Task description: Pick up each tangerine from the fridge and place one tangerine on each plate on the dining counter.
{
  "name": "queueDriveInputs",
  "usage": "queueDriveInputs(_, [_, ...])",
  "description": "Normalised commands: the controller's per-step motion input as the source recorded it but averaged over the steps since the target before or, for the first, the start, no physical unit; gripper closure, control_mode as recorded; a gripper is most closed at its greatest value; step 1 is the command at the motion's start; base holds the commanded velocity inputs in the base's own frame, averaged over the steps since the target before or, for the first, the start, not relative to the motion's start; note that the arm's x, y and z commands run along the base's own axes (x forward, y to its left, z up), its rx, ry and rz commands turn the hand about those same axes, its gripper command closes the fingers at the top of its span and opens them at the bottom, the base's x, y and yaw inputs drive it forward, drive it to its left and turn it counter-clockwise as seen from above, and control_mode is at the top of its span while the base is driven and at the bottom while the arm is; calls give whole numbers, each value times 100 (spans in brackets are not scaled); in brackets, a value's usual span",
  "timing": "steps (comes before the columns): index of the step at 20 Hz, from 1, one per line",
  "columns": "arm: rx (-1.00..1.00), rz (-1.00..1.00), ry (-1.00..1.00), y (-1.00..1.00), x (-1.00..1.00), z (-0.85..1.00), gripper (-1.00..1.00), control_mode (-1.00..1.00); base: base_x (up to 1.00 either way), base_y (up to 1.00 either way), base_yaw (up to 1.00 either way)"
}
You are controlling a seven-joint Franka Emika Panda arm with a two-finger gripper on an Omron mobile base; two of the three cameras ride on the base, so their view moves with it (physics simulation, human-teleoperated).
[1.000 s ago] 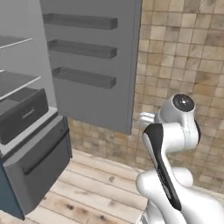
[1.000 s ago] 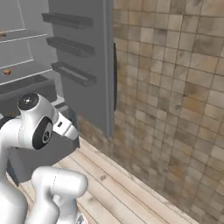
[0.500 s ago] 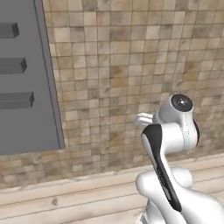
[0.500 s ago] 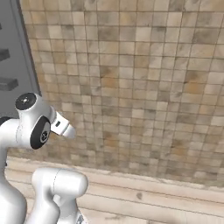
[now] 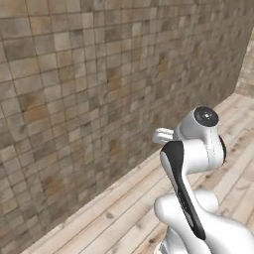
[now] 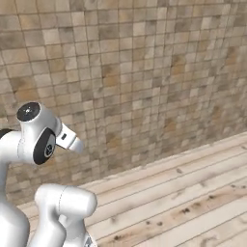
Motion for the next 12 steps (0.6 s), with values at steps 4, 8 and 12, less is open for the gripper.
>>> queueDriveInputs(4, [0, 0, 0, 0, 0, 0, 100, 100, 2, 2, -76])
queueDriveInputs(8, [0, 0, 0, 0, 0, 0, 100, 100, 11, 6, -67])
queueDriveInputs(12, [0, 0, 0, 0, 0, 0, 100, 100, 19, 10, -64])
